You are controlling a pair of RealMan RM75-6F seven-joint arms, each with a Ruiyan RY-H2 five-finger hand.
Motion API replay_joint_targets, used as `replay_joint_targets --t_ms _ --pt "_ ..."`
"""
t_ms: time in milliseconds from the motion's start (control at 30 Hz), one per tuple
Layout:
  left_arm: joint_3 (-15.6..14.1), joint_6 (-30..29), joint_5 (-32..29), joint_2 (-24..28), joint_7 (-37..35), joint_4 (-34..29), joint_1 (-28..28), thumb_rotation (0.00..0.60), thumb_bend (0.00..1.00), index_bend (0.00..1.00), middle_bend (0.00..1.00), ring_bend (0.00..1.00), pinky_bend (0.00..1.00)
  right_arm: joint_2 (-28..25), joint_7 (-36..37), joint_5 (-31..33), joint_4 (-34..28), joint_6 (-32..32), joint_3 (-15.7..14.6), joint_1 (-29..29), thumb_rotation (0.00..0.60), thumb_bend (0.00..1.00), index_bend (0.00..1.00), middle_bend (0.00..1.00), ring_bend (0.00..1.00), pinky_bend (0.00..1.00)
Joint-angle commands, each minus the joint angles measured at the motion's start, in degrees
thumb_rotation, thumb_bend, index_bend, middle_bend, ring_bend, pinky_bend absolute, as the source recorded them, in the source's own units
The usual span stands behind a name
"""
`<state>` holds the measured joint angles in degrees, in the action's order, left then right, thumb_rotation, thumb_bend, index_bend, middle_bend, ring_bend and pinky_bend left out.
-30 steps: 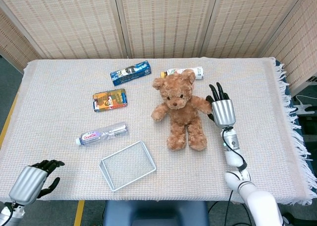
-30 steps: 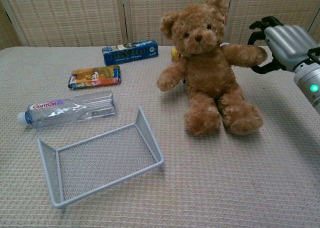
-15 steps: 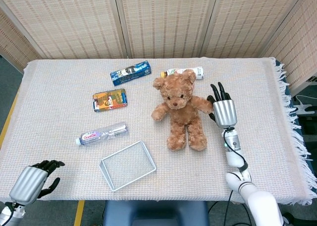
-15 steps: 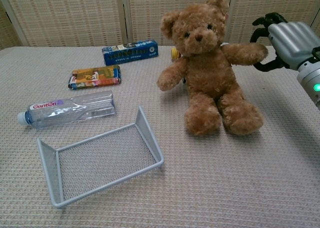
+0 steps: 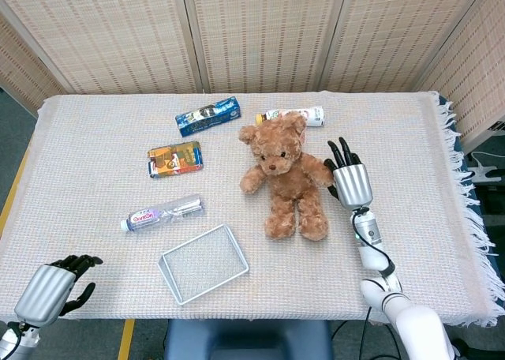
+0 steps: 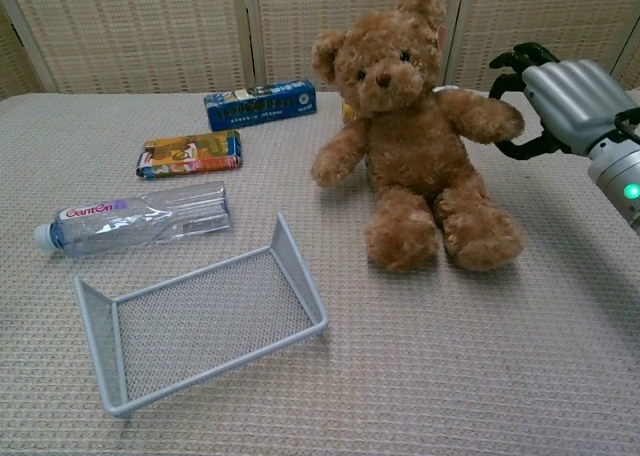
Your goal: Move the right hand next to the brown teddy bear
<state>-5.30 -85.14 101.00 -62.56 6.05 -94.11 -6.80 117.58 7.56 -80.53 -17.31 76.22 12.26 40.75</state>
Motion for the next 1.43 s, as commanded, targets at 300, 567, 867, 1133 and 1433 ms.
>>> replay_joint_targets --t_ms 300,567,867,1133,1433 --pt "-0.02 0.27 -0.07 -0.12 0.55 -0.35 -0.04 0.600 0.38 0.33 0.39 0.40 0.66 -2.41 1.25 0.27 -3.37 -0.83 -0.07 -0.85 0.600 0.24 0.43 0.12 0.01 0.36" --pt "0.10 0.12 -0.22 -0.16 0.43 -0.06 -0.01 0.600 0.38 0.33 0.39 0.40 0.66 -3.56 3.74 0.42 -4.95 1.30 0.78 -0.92 0.600 0.24 0.34 0.12 0.01 0.36" --pt "0.10 0.34 -0.52 -0.07 -0.23 0.25 -0.09 0.600 0.38 0.33 0.39 0.40 0.66 -27.54 -3.18 0.39 -44.76 0.77 -6.46 -14.50 0.600 0.22 0.00 0.00 0.00 0.18" --pt "0.07 0.85 -0.78 -0.09 0.44 -0.19 -0.19 0.600 0.39 0.33 0.39 0.40 0.66 -50.18 -18.76 2.56 -76.94 7.14 -15.41 -27.93 0.600 0.23 0.00 0.00 0.00 0.18" --pt "0.16 0.62 -0.60 -0.27 1.70 -0.60 -0.08 0.600 0.38 0.33 0.40 0.40 0.66 -50.56 -19.01 -0.83 -77.42 10.47 -15.80 -31.62 0.600 0.22 0.00 0.00 0.00 0.18"
